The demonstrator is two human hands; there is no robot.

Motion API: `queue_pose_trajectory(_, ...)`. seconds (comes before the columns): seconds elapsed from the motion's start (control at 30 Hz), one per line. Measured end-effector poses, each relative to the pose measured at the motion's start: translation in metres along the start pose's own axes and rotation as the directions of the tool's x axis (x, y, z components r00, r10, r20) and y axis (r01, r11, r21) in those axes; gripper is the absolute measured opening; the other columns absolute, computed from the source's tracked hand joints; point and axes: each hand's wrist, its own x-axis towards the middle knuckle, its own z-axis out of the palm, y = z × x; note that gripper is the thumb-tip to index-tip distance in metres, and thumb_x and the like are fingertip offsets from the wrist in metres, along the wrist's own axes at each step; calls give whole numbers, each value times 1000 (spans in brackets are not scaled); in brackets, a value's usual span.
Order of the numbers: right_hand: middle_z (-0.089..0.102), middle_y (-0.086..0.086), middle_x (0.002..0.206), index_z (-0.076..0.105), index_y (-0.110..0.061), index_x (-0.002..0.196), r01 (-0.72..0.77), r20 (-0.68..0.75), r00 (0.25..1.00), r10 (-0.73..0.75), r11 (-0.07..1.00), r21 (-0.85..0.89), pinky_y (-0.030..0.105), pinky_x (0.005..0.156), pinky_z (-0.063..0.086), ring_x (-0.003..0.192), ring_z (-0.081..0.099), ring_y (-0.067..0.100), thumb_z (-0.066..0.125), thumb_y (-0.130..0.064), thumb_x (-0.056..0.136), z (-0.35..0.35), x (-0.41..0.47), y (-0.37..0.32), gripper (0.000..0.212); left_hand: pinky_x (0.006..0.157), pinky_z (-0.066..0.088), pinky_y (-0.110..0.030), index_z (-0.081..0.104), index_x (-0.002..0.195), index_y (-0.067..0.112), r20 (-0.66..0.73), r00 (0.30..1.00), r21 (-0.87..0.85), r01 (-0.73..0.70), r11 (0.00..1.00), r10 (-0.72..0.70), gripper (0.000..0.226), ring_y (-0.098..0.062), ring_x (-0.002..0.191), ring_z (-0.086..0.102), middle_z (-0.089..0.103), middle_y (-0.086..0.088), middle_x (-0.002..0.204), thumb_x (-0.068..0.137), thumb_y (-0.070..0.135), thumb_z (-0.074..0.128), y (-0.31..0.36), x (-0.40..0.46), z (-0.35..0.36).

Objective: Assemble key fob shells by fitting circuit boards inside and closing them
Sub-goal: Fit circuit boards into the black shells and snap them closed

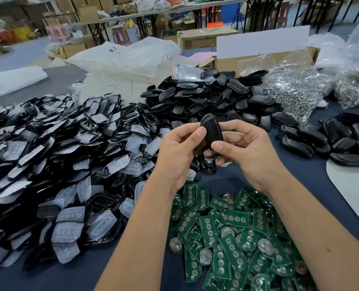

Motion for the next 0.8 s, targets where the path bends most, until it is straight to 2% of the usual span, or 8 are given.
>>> queue_pose_trajectory(0.13,78,20,107,77,-18,108,-55,23,998,53,995,82,27,69,62,98,78,34,78,-7,81,-4,1,2,29,73,56,-28,80,98,12,-16,994,132,-102,986,105,12,-18,75,67,75,-11,92,88,10,72,0,0,-2)
queue_pose_trajectory(0.2,78,18,108,76,-17,104,-75,28,997,72,989,129,27,71,62,99,77,34,77,-6,80,-6,3,4,26,72,57,-28,80,91,16,4,989,204,-149,968,151,14,-16,71,67,75,-4,85,88,3,75,3,0,-2)
queue_pose_trajectory(0.33,78,13,103,68,-8,106,-91,34,996,85,973,210,28,78,62,94,76,23,70,4,82,-10,5,7,27,82,56,-33,78,93,12,92,954,353,-299,887,285,18,-19,85,66,72,2,88,83,-3,77,8,0,2)
queue_pose_trajectory(0.4,78,11,100,72,-9,103,-67,18,998,64,973,223,29,81,61,91,75,21,69,6,81,-11,6,8,27,86,57,-35,77,96,12,117,940,385,-342,858,322,24,-22,92,69,73,-1,94,82,-6,78,9,-1,5)
queue_pose_trajectory(0.5,78,8,97,78,-14,99,-12,-19,1000,16,981,195,31,87,60,92,75,21,71,6,79,-12,7,9,29,91,59,-37,77,103,9,126,936,410,-350,842,328,28,-27,101,71,74,-9,102,81,-8,79,8,-1,7)
queue_pose_trajectory(0.67,77,12,105,74,-6,106,45,-121,992,-42,999,17,33,92,57,102,72,26,74,10,80,-16,9,13,31,89,57,-28,78,103,14,103,946,434,-321,842,307,30,-18,103,73,77,-5,105,82,-8,79,8,-2,5)
queue_pose_trajectory(0.73,78,13,105,75,-7,105,37,-124,992,-35,999,19,33,92,58,102,72,27,73,14,82,-17,9,14,32,87,57,-26,78,103,13,108,946,431,-321,843,305,30,-18,103,73,77,-5,104,82,-9,79,10,-3,6)
queue_pose_trajectory(0.8,78,15,104,76,-8,105,20,-106,994,-14,998,55,33,90,59,101,73,28,75,9,80,-18,8,14,30,85,58,-29,79,100,13,96,950,439,-308,844,296,29,-19,98,74,78,-5,100,81,-8,80,10,-3,6)
